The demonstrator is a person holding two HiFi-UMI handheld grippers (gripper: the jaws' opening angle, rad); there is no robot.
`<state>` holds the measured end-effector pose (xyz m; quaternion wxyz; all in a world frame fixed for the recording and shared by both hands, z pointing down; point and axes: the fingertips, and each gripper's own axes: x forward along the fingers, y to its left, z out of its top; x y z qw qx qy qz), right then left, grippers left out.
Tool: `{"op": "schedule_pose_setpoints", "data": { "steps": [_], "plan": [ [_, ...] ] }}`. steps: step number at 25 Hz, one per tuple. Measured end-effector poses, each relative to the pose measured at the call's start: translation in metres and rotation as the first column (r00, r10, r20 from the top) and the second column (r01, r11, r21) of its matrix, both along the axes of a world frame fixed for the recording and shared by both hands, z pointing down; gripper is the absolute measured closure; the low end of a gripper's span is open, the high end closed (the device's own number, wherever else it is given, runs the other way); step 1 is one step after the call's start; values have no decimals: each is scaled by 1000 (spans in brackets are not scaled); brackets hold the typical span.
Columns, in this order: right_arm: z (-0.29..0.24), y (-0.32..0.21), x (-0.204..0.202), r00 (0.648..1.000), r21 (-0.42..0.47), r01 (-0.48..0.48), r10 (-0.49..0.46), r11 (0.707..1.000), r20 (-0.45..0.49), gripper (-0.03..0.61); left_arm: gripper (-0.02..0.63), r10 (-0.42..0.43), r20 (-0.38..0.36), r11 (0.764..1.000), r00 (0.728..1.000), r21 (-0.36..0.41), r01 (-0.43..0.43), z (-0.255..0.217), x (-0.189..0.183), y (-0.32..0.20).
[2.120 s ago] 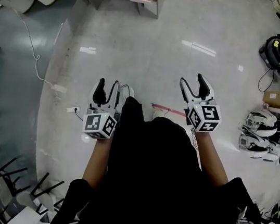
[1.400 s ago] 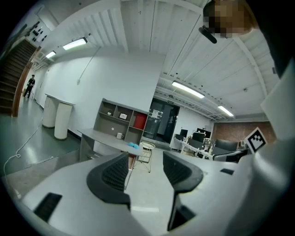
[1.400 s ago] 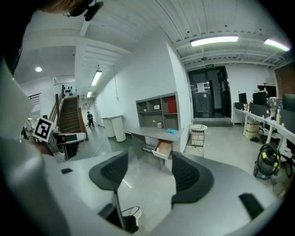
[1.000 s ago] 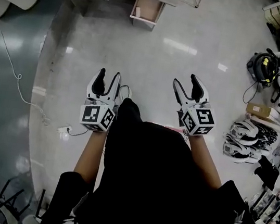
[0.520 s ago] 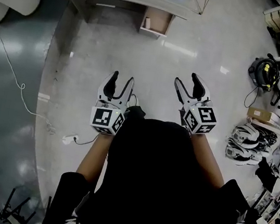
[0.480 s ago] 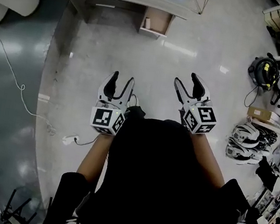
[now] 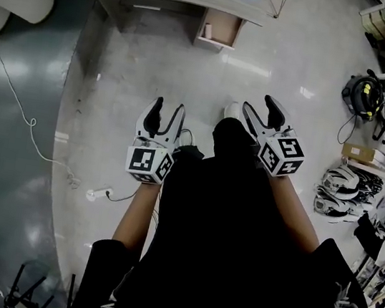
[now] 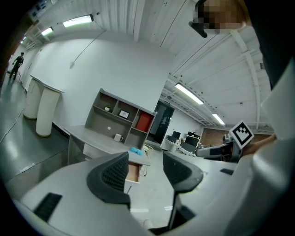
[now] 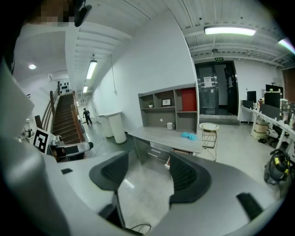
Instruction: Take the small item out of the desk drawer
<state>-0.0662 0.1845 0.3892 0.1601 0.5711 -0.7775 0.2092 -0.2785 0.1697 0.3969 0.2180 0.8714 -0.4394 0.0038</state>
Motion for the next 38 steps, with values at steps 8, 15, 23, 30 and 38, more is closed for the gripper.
{"op": "schedule_pose_setpoints", "data": {
  "steps": [8, 15, 23, 30, 38],
  "plan": [
    [-3, -7, -12, 999, 16, 50, -50, 999, 3, 302, 400, -41, -8, 999, 999, 18, 41, -3, -8, 10],
    [5, -29, -14, 995, 19, 83, -84, 996, 55, 304, 400, -79, 16, 997, 997, 22, 79, -5, -3, 1],
    [30, -94, 19, 990, 11, 94, -95, 995, 109, 308, 400, -96, 89, 995, 991, 2, 97, 4, 29, -57],
    [58, -186, 82, 989, -15, 60, -57, 998, 139, 308, 400, -51, 162, 998, 985, -29, 57, 14, 89, -163],
    [57, -292, 149, 988, 3, 106, -106, 994, 108, 308, 400, -2, 258, 1000, 966, -12, 6, 7, 161, -279]
  ]
}}
